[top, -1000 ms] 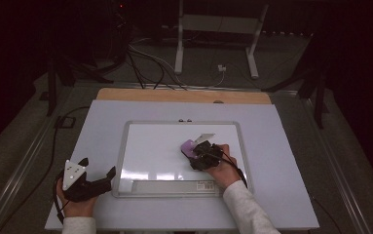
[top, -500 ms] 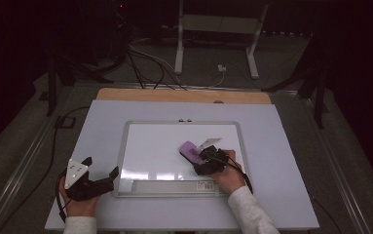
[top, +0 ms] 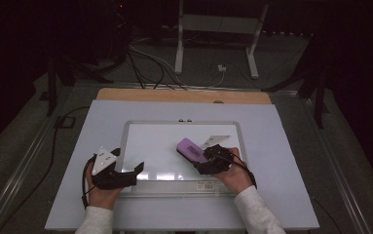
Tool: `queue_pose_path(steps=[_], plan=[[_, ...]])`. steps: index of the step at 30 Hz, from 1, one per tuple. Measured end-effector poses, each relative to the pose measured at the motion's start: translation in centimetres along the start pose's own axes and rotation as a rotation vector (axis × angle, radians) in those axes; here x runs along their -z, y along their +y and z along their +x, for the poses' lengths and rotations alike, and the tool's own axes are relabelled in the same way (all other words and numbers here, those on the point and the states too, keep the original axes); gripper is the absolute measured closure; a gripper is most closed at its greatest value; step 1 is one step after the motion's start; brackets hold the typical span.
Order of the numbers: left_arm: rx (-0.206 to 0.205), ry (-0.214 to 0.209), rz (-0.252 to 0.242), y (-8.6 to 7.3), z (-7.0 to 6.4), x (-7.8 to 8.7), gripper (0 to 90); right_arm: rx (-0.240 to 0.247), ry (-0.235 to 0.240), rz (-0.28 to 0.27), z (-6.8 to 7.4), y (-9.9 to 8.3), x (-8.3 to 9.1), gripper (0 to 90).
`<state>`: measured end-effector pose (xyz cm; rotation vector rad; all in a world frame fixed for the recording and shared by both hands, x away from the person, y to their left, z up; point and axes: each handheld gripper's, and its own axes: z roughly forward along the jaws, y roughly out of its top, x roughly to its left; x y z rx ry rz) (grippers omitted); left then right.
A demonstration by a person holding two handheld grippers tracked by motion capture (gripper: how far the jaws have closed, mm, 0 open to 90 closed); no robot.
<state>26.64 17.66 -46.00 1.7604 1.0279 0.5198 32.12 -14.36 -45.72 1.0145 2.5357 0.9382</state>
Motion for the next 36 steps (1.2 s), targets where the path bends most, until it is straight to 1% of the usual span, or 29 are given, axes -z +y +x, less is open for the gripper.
queue_pose_path(steps=[1, 3, 4, 6, 11, 13, 15, 17, 19, 20, 22, 24, 26, 27, 28, 29, 30, 31, 33, 36], plan=[[0.001, -0.013, 0.003, 0.3, -0.2, -0.4, 4.1, 0.010, 0.004, -0.007, 0.2, 0.1, 0.2, 39.6], [0.007, -0.054, 0.008, 1.2, -0.8, -1.4, 4.1, 0.027, 0.009, -0.017, 0.5, 0.2, 0.5, 39.6], [0.012, -0.067, 0.008, 1.5, -0.9, -1.7, 4.3, 0.030, 0.009, -0.022, 0.6, 0.3, 0.6, 39.6], [0.026, -0.106, 0.011, 2.3, -1.4, -2.6, 5.4, 0.035, 0.013, -0.035, 0.8, 0.3, 0.8, 39.5], [0.051, -0.162, 0.028, 3.7, -2.2, -4.1, 7.9, 0.056, 0.024, -0.067, 1.2, 0.3, 1.1, 39.5], [0.048, -0.173, 0.041, 3.9, -2.5, -4.6, 9.2, 0.055, 0.040, -0.082, 1.3, 0.3, 1.2, 39.6], [0.038, -0.183, 0.048, 4.0, -2.7, -5.0, 13.3, 0.047, 0.041, -0.090, 1.4, 0.4, 1.3, 39.5], [0.021, -0.191, 0.058, 3.9, -3.0, -5.3, 16.5, 0.026, 0.059, -0.095, 1.3, 0.5, 1.3, 39.6], [0.008, -0.202, 0.074, 3.7, -3.2, -5.6, 17.5, -0.002, 0.067, -0.098, 1.2, 0.6, 1.4, 39.5], [0.005, -0.207, 0.082, 3.6, -3.3, -5.7, 17.9, -0.008, 0.070, -0.099, 1.1, 0.6, 1.4, 39.5], [-0.003, -0.214, 0.093, 3.5, -3.4, -5.9, 22.8, -0.014, 0.079, -0.106, 1.1, 0.6, 1.4, 39.5], [-0.004, -0.213, 0.104, 3.5, -3.5, -6.1, 26.9, -0.020, 0.058, -0.110, 1.1, 0.6, 1.4, 39.5], [-0.005, -0.216, 0.117, 3.3, -3.6, -6.4, 34.4, -0.039, 0.058, -0.110, 0.9, 0.6, 1.3, 39.5], [-0.005, -0.225, 0.125, 3.2, -3.7, -6.5, 37.3, -0.047, 0.055, -0.113, 0.8, 0.6, 1.3, 39.5], [-0.010, -0.235, 0.130, 3.1, -3.8, -6.7, 40.9, -0.051, 0.059, -0.118, 0.7, 0.6, 1.3, 39.5], [-0.022, -0.235, 0.134, 3.0, -3.9, -6.8, 44.6, -0.057, 0.064, -0.120, 0.7, 0.6, 1.3, 39.5], [-0.026, -0.232, 0.136, 2.9, -4.0, -6.9, 48.6, -0.061, 0.058, -0.121, 0.7, 0.7, 1.3, 39.5], [-0.033, -0.239, 0.135, 2.7, -4.0, -7.0, 51.6, -0.060, 0.050, -0.120, 0.7, 0.7, 1.3, 39.5], [-0.035, -0.241, 0.137, 2.6, -4.1, -7.1, 58.0, -0.070, 0.030, -0.109, 0.5, 0.7, 1.1, 39.5], [-0.045, -0.236, 0.140, 2.6, -4.3, -7.3, 66.5, -0.118, 0.009, -0.092, -0.4, 0.4, 0.7, 39.6]])
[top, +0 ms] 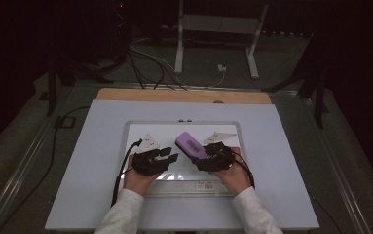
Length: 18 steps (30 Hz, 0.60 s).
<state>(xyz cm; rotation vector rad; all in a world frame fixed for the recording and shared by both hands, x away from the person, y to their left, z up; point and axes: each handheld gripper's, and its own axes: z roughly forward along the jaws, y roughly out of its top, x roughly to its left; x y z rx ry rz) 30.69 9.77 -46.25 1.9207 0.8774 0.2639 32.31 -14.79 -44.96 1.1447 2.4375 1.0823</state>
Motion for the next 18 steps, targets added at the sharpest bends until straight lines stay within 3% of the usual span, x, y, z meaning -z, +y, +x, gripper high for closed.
queue_pose_path(steps=[5, 11, 13, 18], plan=[[-0.006, 0.001, -0.007, -0.1, -0.2, -0.3, 78.3, -0.066, -0.074, 0.026, -1.8, -0.7, -0.7, 39.5], [-0.023, 0.008, -0.024, -0.2, -0.3, 0.2, 88.4, -0.122, -0.213, 0.059, -4.6, -1.5, -1.2, 39.5], [-0.022, 0.008, -0.037, -0.3, -0.3, 0.5, 90.0, -0.135, -0.259, 0.070, -5.4, -1.8, -1.3, 39.5], [-0.029, 0.022, -0.039, -0.7, -0.1, 1.1, 90.0, -0.153, -0.322, 0.088, -6.8, -2.5, -1.6, 39.5]])
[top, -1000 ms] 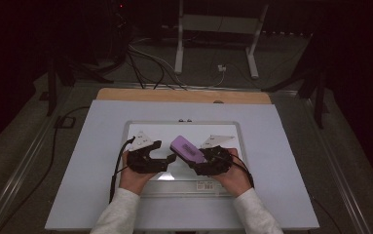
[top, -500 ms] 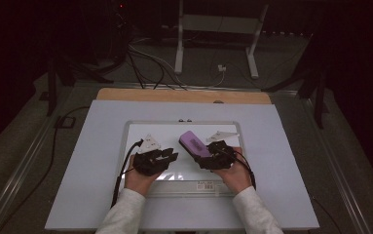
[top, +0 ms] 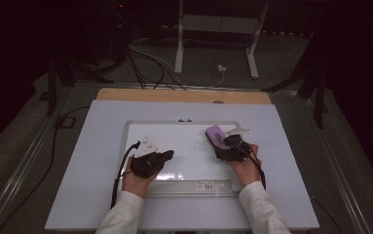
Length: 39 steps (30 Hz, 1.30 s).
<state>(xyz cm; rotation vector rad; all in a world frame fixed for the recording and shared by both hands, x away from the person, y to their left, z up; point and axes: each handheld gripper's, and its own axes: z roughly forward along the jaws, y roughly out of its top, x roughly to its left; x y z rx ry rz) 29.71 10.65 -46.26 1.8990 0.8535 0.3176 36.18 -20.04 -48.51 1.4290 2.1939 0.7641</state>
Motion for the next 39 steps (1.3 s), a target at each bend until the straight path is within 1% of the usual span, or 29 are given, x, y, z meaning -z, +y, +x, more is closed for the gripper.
queue_pose_path(steps=[1, 2, 4, 5, 6, 7, 9, 11, 12, 14, 17, 18, 19, 21, 22, 23, 24, 25, 26, 27, 28, 29, 31, 32, 33, 35, 36, 38, 39], plan=[[0.000, 0.004, -0.002, -0.1, 0.0, 0.2, 90.0, -0.003, -0.010, 0.002, -0.1, -0.1, -0.2, 39.4], [-0.002, 0.007, -0.002, -0.3, 0.0, 0.3, 86.1, -0.001, -0.017, 0.006, -0.3, -0.2, -0.3, 39.4], [0.004, 0.017, -0.005, -0.6, 0.1, 0.6, 74.0, -0.005, -0.020, 0.010, -0.4, -0.3, -0.5, 39.5], [0.005, 0.030, -0.007, -0.7, 0.2, 0.8, 69.0, -0.009, -0.022, 0.011, -0.5, -0.4, -0.6, 39.5], [0.016, 0.051, -0.015, -0.9, 0.3, 1.1, 60.7, -0.010, -0.022, 0.016, -0.5, -0.4, -0.7, 39.5], [0.026, 0.058, -0.016, -1.0, 0.4, 1.3, 52.7, -0.012, -0.021, 0.017, -0.6, -0.5, -0.7, 39.5], [0.047, 0.086, -0.021, -1.2, 0.7, 1.6, 43.3, 0.001, -0.005, 0.010, -0.2, -0.5, -0.6, 39.5], [0.063, 0.121, -0.020, -1.5, 0.9, 1.8, 31.1, 0.044, 0.012, 0.005, 0.7, -0.4, -0.4, 39.6], [0.069, 0.130, -0.023, -1.6, 1.0, 1.9, 27.4, 0.074, 0.007, 0.006, 1.2, -0.4, -0.3, 39.6], [0.083, 0.148, -0.029, -1.7, 1.1, 2.1, 19.5, 0.115, 0.034, 0.011, 2.3, -0.3, -0.4, 39.7], [0.091, 0.166, -0.038, -1.9, 1.3, 2.5, 12.2, 0.176, 0.051, 0.043, 3.6, -0.3, -0.7, 39.9], [0.095, 0.167, -0.041, -1.9, 1.4, 2.7, 9.6, 0.204, 0.046, 0.061, 4.0, -0.4, -0.9, 40.1], [0.096, 0.168, -0.044, -1.9, 1.4, 2.8, 9.4, 0.235, 0.038, 0.066, 4.4, -0.3, -0.9, 40.2], [0.095, 0.174, -0.054, -2.0, 1.5, 3.1, 8.9, 0.244, 0.057, 0.092, 4.7, -0.1, -0.8, 40.4], [0.098, 0.178, -0.056, -2.0, 1.6, 3.3, 8.9, 0.264, 0.043, 0.103, 4.8, 0.0, -0.7, 40.5], [0.097, 0.181, -0.059, -2.1, 1.6, 3.5, 8.6, 0.268, 0.033, 0.110, 4.8, 0.1, -0.7, 40.5], [0.098, 0.182, -0.061, -2.2, 1.7, 3.7, 8.5, 0.255, 0.009, 0.119, 4.7, 0.2, -0.7, 40.5], [0.097, 0.184, -0.061, -2.3, 1.7, 4.0, 8.5, 0.240, -0.035, 0.127, 4.3, 0.3, -0.8, 40.5], [0.098, 0.187, -0.063, -2.5, 1.8, 4.2, 8.5, 0.216, -0.040, 0.133, 3.9, 0.3, -0.8, 40.5], [0.098, 0.192, -0.064, -2.6, 1.8, 4.4, 8.5, 0.200, -0.022, 0.136, 3.5, 0.3, -0.8, 40.5], [0.100, 0.196, -0.064, -2.8, 1.9, 4.7, 8.5, 0.195, -0.016, 0.136, 3.4, 0.2, -0.7, 40.6], [0.103, 0.200, -0.068, -3.0, 2.0, 5.0, 8.5, 0.202, -0.004, 0.134, 3.6, 0.1, -0.6, 40.5], [0.111, 0.207, -0.076, -3.2, 2.1, 5.6, 8.4, 0.234, 0.049, 0.135, 4.5, -0.2, -0.3, 40.5], [0.109, 0.211, -0.077, -3.2, 2.1, 5.8, 8.4, 0.258, 0.047, 0.132, 5.0, -0.2, -0.2, 40.5], [0.107, 0.215, -0.077, -3.3, 2.1, 6.1, 8.3, 0.269, 0.032, 0.130, 5.3, -0.2, -0.2, 40.4], [0.099, 0.223, -0.078, -3.6, 1.9, 6.6, 7.7, 0.240, 0.018, 0.135, 4.9, 0.0, -0.5, 40.4], [0.096, 0.226, -0.077, -3.7, 1.9, 6.8, 7.5, 0.222, -0.021, 0.137, 4.4, 0.1, -0.6, 40.4], [0.095, 0.231, -0.077, -4.1, 1.9, 7.3, 6.4, 0.181, -0.042, 0.145, 3.4, 0.3, -0.8, 40.4], [0.097, 0.234, -0.076, -4.3, 2.0, 7.5, 5.2, 0.164, -0.063, 0.145, 2.8, 0.2, -0.8, 40.4]])
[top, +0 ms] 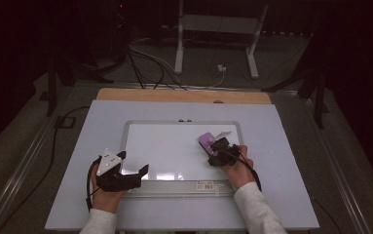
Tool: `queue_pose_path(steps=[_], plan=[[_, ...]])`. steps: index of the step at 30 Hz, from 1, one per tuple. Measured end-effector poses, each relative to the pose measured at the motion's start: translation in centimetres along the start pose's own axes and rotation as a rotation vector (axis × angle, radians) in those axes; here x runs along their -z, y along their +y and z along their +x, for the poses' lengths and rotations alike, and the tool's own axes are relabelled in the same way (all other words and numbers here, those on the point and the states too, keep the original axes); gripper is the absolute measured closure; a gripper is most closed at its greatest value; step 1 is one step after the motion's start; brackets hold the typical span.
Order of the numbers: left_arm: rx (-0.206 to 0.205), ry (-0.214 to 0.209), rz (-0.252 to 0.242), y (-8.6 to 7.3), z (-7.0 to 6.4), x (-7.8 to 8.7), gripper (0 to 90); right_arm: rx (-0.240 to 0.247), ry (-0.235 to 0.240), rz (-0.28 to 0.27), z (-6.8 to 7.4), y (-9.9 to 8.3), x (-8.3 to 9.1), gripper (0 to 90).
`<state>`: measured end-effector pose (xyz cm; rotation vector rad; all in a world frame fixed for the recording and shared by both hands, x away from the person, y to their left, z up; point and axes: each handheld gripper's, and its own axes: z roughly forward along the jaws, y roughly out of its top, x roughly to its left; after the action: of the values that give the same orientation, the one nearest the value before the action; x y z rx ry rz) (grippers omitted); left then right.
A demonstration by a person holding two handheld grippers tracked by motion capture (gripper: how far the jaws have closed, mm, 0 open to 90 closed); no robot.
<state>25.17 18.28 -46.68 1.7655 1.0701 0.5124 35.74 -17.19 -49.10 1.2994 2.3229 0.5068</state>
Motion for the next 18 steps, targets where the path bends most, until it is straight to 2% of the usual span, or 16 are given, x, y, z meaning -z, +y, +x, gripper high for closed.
queue_pose_path(steps=[1, 5, 7, 9, 10, 14, 15, 18], plan=[[0.005, 0.001, -0.001, -0.1, 0.1, 0.2, 4.3, -0.010, -0.009, -0.002, -0.4, -0.1, -0.1, 40.3], [0.018, 0.014, -0.004, -0.6, 0.6, 0.7, 2.7, -0.081, 0.014, -0.008, -1.8, -0.4, -0.4, 39.8], [0.021, 0.017, -0.008, -0.7, 0.7, 0.9, 2.7, -0.076, 0.029, -0.012, -2.2, -0.5, -0.5, 37.9], [0.022, 0.017, -0.010, -0.7, 0.8, 0.9, 2.7, -0.042, 0.021, -0.028, -2.0, -0.6, -0.4, 27.9], [0.022, 0.017, -0.011, -0.8, 0.8, 0.9, 2.7, -0.033, 0.015, -0.039, -1.8, -0.7, -0.2, 26.7], [0.017, 0.012, -0.004, -0.8, 0.6, 0.6, 2.7, 0.026, -0.019, -0.123, -0.9, -1.1, 0.9, 31.1], [0.016, 0.011, -0.003, -0.8, 0.5, 0.6, 2.7, 0.057, -0.024, -0.145, -0.6, -1.2, 1.1, 32.6], [0.014, 0.010, -0.004, -0.8, 0.5, 0.5, 2.7, 0.084, -0.062, -0.138, -0.4, -1.3, 0.8, 33.9]])
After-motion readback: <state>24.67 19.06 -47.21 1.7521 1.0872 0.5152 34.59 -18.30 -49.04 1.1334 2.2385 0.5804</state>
